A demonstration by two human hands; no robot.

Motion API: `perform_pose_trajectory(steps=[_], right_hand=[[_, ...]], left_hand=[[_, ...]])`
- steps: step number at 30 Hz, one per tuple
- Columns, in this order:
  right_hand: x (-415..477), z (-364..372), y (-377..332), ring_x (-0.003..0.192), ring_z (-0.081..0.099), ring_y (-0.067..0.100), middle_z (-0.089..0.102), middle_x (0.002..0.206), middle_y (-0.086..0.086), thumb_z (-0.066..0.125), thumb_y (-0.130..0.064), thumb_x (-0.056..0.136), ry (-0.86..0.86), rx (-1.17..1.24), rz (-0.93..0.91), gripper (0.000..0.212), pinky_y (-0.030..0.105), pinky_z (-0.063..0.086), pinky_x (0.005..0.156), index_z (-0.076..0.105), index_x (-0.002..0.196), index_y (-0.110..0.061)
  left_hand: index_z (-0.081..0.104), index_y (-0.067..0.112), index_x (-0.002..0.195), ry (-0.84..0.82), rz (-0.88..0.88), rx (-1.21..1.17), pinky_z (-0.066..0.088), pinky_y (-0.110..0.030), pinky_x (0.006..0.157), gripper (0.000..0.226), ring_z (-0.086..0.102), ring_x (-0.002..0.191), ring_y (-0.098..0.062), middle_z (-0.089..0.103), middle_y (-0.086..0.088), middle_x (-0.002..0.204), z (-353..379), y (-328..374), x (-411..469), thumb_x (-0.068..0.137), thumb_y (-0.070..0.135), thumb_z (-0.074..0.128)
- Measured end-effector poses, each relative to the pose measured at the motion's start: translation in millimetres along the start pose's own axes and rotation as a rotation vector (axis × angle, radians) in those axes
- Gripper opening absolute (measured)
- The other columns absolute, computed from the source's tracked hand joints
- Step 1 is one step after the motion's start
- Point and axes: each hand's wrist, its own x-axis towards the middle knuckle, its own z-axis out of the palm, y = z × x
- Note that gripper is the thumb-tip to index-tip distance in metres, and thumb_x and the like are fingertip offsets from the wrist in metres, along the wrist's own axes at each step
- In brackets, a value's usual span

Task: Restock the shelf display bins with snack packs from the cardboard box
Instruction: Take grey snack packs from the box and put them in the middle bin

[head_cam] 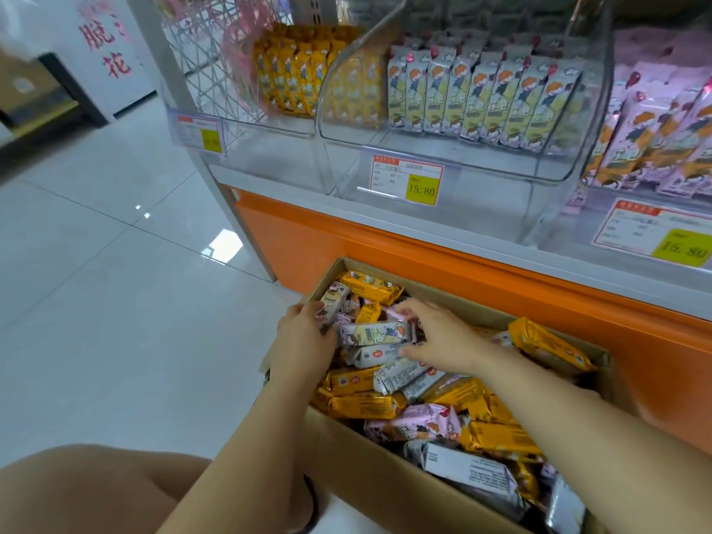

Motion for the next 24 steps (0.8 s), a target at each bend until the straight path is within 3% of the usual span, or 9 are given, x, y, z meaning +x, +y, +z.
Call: perform_pose_trajectory(steps=[2, 4, 7, 9, 11, 15, 18, 21, 24], right_hand=[[-2, -4, -2, 0.135, 0.033, 0.018, 0.028, 0.152, -0.002, 0.072, -0.037, 0.082, -0.107, 0.001, -0.017, 0.072, 0.034, 0.030, 0.109, 0.033, 0.143, -0.031], [-4, -9, -4, 0.129, 0.040, 0.014, 0.024, 0.154, -0.002, 0.075, -0.036, 0.079, -0.218, -0.014, -0.015, 0.081, 0.030, 0.031, 0.107, 0.029, 0.145, -0.032], [-2, -12, -1, 0.074, 0.044, -0.006, 0.030, 0.151, 0.001, 0.074, -0.023, 0.081, -0.292, -0.028, -0.008, 0.083, 0.016, 0.041, 0.072, 0.023, 0.146, -0.034], [1, -11, 3, 0.066, 0.041, -0.004, 0.033, 0.149, 0.003, 0.073, -0.019, 0.082, -0.296, -0.028, 0.009, 0.081, 0.015, 0.034, 0.058, 0.023, 0.144, -0.035], [2, -10, 4, 0.074, 0.044, -0.001, 0.031, 0.150, 0.003, 0.073, -0.021, 0.082, -0.295, -0.025, 0.014, 0.080, 0.018, 0.035, 0.063, 0.023, 0.143, -0.037], [3, -9, 6, 0.101, 0.048, 0.012, 0.034, 0.148, 0.003, 0.077, -0.027, 0.078, -0.292, 0.035, 0.033, 0.082, 0.025, 0.038, 0.082, 0.024, 0.141, -0.038], [-1, -6, 7, 0.110, 0.051, 0.017, 0.038, 0.143, 0.001, 0.082, -0.035, 0.072, -0.273, 0.074, 0.037, 0.082, 0.033, 0.043, 0.093, 0.029, 0.134, -0.041], [-8, -3, 2, 0.100, 0.057, 0.019, 0.047, 0.127, 0.003, 0.082, -0.036, 0.071, -0.207, 0.121, 0.015, 0.075, 0.038, 0.048, 0.084, 0.032, 0.127, -0.041], [-14, -5, -3, 0.098, 0.055, 0.017, 0.048, 0.120, 0.002, 0.081, -0.037, 0.071, -0.106, 0.128, -0.009, 0.069, 0.034, 0.047, 0.080, 0.037, 0.124, -0.040]], left_hand=[[0.052, 0.018, 0.133, -0.014, 0.011, -0.005, 0.050, -0.046, 0.088, 0.044, 0.051, 0.111, -0.032, 0.054, -0.012, 0.128, 2, 0, -1, 0.089, 0.023, 0.056], [0.052, 0.022, 0.132, -0.020, 0.015, -0.031, 0.049, -0.042, 0.087, 0.044, 0.053, 0.106, -0.029, 0.053, -0.011, 0.124, 3, 1, -1, 0.088, 0.022, 0.056], [0.048, 0.023, 0.134, -0.043, 0.032, -0.097, 0.044, -0.028, 0.078, 0.046, 0.049, 0.089, -0.015, 0.048, -0.007, 0.125, 0, 2, -2, 0.089, 0.019, 0.057], [0.052, 0.023, 0.131, -0.058, 0.034, -0.131, 0.043, -0.026, 0.075, 0.041, 0.047, 0.084, -0.014, 0.045, -0.007, 0.129, 0, 2, -4, 0.091, 0.018, 0.056], [0.057, 0.025, 0.125, -0.068, 0.019, -0.153, 0.047, -0.028, 0.074, 0.035, 0.050, 0.084, -0.015, 0.047, -0.006, 0.129, -2, 0, -6, 0.091, 0.016, 0.056], [0.059, 0.027, 0.117, -0.102, 0.020, -0.200, 0.055, -0.040, 0.064, 0.032, 0.062, 0.069, -0.024, 0.058, 0.001, 0.092, -7, 3, -10, 0.089, 0.013, 0.055], [0.058, 0.030, 0.113, -0.129, 0.027, -0.226, 0.054, -0.043, 0.062, 0.032, 0.061, 0.065, -0.026, 0.059, 0.003, 0.081, -8, 2, -12, 0.088, 0.010, 0.055], [0.056, 0.034, 0.112, -0.174, 0.020, -0.262, 0.053, -0.041, 0.059, 0.033, 0.058, 0.064, -0.028, 0.063, -0.005, 0.083, -11, 2, -14, 0.090, 0.010, 0.052], [0.054, 0.039, 0.107, -0.195, 0.010, -0.301, 0.055, -0.042, 0.063, 0.029, 0.062, 0.073, -0.026, 0.062, 0.002, 0.086, -15, 3, -16, 0.091, 0.015, 0.051]])
